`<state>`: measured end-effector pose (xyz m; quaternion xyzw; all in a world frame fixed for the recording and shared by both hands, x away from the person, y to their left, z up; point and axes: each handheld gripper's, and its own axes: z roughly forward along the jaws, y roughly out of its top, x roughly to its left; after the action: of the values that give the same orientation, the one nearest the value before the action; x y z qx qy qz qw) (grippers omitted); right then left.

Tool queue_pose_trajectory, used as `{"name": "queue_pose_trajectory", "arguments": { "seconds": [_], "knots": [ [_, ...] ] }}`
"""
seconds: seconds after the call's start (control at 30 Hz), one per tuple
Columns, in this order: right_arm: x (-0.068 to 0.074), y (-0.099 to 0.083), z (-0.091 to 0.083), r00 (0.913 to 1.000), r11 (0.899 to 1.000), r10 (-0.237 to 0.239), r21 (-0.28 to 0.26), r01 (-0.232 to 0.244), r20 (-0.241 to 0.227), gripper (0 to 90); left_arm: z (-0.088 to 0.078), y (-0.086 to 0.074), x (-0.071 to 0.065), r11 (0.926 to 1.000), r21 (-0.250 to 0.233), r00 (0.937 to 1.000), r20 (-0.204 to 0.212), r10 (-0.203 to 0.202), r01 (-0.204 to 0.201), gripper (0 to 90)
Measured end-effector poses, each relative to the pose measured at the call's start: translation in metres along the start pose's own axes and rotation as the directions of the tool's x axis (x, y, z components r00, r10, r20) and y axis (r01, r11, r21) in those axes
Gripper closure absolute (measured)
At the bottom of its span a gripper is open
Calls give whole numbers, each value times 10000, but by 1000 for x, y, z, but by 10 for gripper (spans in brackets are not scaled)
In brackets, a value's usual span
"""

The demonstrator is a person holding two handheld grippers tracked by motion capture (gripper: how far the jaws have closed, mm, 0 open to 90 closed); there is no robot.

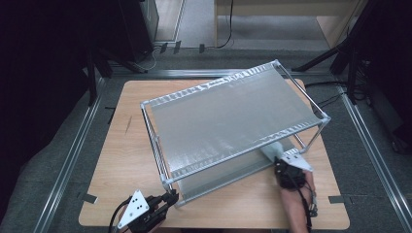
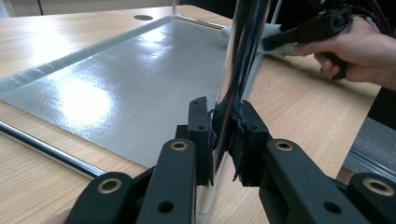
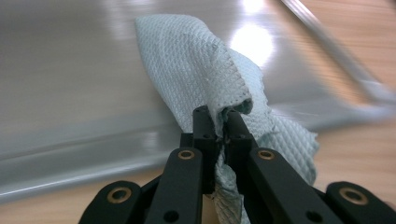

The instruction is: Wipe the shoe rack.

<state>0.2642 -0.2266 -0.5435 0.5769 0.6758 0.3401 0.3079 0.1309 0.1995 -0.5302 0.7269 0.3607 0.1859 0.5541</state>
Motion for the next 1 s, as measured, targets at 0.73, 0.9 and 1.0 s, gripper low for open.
{"name": "queue_pose_trajectory", "arguments": {
  "seconds": [0.73, 0.9, 1.0],
  "knots": [
    [-53, -29, -86, 9916, 9913, 1290, -231, -1292, -86, 431, -1, 1, 3, 9999, -3, 9998, -154, -135, 135, 801],
    [-49, 16, -115, 9929, 9687, 1168, -2180, -1185, -208, 412, -1, 1, 4, 9999, 8, 9998, -144, -163, 163, 800],
    [-57, 41, -101, 9934, 9729, 1116, -2065, -1035, 279, 450, 0, 1, 4, 9999, 7, 9998, -150, -151, 151, 800]
  ]
}}
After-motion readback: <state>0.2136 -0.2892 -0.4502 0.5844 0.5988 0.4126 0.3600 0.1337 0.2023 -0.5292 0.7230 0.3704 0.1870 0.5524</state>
